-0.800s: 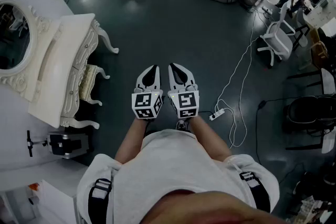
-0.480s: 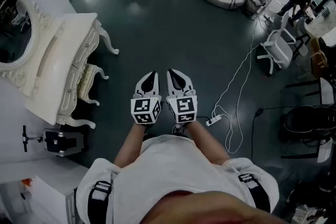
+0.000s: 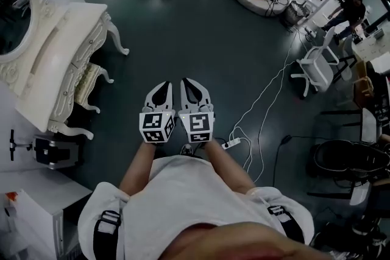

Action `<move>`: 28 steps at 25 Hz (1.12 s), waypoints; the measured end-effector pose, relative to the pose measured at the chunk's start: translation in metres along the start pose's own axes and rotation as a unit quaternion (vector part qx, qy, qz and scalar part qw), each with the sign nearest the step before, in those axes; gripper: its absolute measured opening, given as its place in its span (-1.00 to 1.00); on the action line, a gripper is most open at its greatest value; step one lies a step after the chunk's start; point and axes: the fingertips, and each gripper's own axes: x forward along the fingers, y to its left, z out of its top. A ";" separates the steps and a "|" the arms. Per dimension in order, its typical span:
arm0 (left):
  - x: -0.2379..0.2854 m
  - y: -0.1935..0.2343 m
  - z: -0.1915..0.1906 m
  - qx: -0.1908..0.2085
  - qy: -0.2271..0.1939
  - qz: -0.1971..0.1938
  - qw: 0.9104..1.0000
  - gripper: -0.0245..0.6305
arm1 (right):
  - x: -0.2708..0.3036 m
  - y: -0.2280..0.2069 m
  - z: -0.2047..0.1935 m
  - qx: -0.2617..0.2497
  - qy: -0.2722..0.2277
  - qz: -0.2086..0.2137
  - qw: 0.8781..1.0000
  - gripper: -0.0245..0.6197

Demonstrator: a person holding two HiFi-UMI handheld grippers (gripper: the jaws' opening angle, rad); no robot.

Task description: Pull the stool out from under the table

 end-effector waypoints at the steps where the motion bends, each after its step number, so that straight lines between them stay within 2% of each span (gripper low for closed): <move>1: 0.002 -0.002 -0.001 0.000 -0.002 0.005 1.000 -0.90 | 0.001 -0.004 -0.001 0.001 0.000 0.004 1.000 -0.88; 5: 0.003 0.008 -0.008 0.009 0.005 0.040 0.999 -0.90 | 0.008 -0.019 -0.013 0.019 0.014 0.019 1.000 -0.88; 11: 0.005 0.058 -0.013 0.001 0.023 0.091 0.996 -0.90 | 0.049 -0.012 -0.023 0.053 0.028 0.047 0.997 -0.88; 18: 0.056 0.142 -0.014 -0.037 0.029 0.113 0.993 -0.90 | 0.153 0.018 -0.029 0.029 0.046 0.093 0.994 -0.88; 24: 0.091 0.232 0.023 -0.045 0.011 0.137 0.989 -0.90 | 0.257 0.049 0.003 0.022 0.041 0.118 0.992 -0.88; 28: 0.092 0.279 0.031 -0.056 0.007 0.167 0.984 -0.90 | 0.296 0.080 0.016 0.014 0.041 0.153 0.987 -0.88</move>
